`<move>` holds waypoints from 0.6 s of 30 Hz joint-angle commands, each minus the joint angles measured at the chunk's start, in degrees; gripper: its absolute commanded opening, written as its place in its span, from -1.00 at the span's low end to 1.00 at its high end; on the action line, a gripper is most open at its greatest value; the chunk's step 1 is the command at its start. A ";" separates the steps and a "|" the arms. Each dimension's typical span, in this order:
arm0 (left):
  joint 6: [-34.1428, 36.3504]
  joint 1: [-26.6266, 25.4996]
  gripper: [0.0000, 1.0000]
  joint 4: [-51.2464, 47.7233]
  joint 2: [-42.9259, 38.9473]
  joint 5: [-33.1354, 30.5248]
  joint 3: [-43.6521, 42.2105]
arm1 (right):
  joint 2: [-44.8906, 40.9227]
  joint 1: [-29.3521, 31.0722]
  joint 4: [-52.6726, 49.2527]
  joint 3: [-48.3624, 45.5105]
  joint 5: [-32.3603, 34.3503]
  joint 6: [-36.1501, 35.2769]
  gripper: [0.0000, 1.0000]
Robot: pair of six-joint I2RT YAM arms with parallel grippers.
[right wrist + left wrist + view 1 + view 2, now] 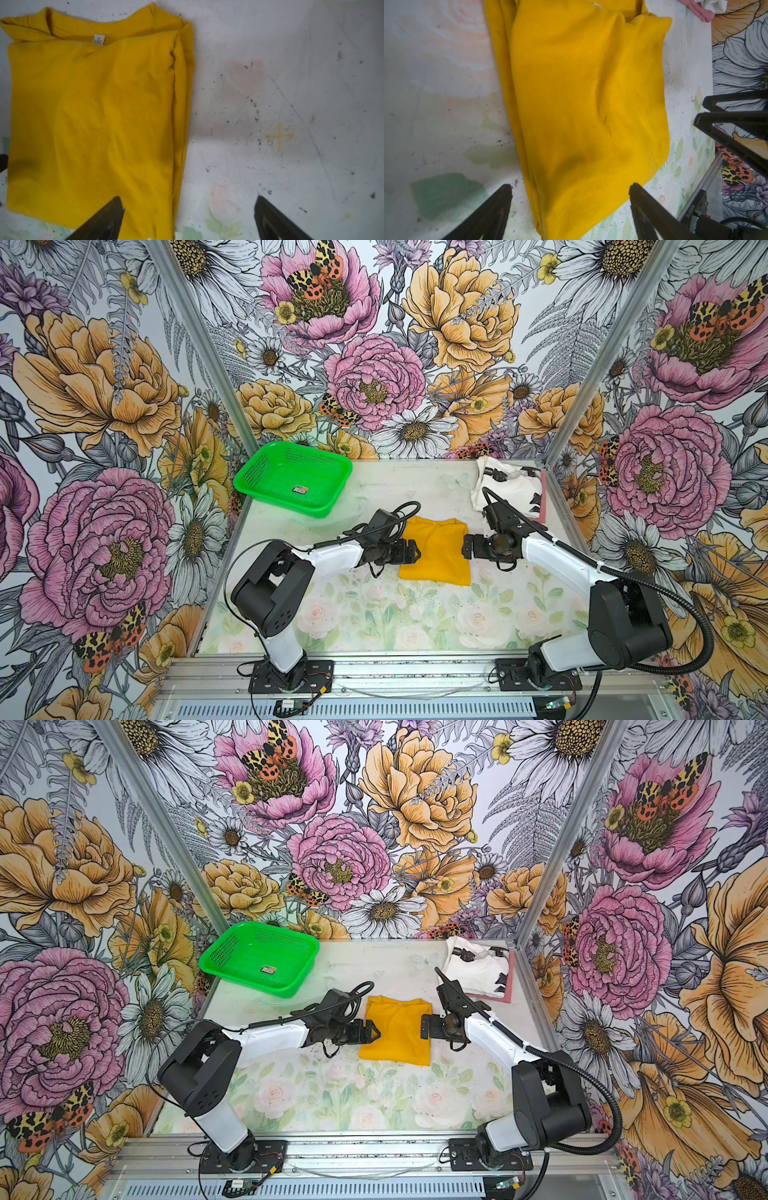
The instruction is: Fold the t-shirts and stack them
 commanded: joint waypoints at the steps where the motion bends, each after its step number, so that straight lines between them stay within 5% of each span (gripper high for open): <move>1: -0.09 -0.25 0.46 0.20 1.34 -1.70 1.83 | 1.90 0.43 2.83 0.65 -4.77 -0.07 0.99; 6: 0.56 -0.25 -0.29 -0.41 2.69 -4.08 3.35 | 2.70 1.02 5.22 -0.06 -6.22 1.40 0.99; 18: 2.28 -0.34 -0.93 -1.94 10.25 -7.49 9.16 | 7.35 0.91 13.07 -3.19 -11.92 4.82 0.99</move>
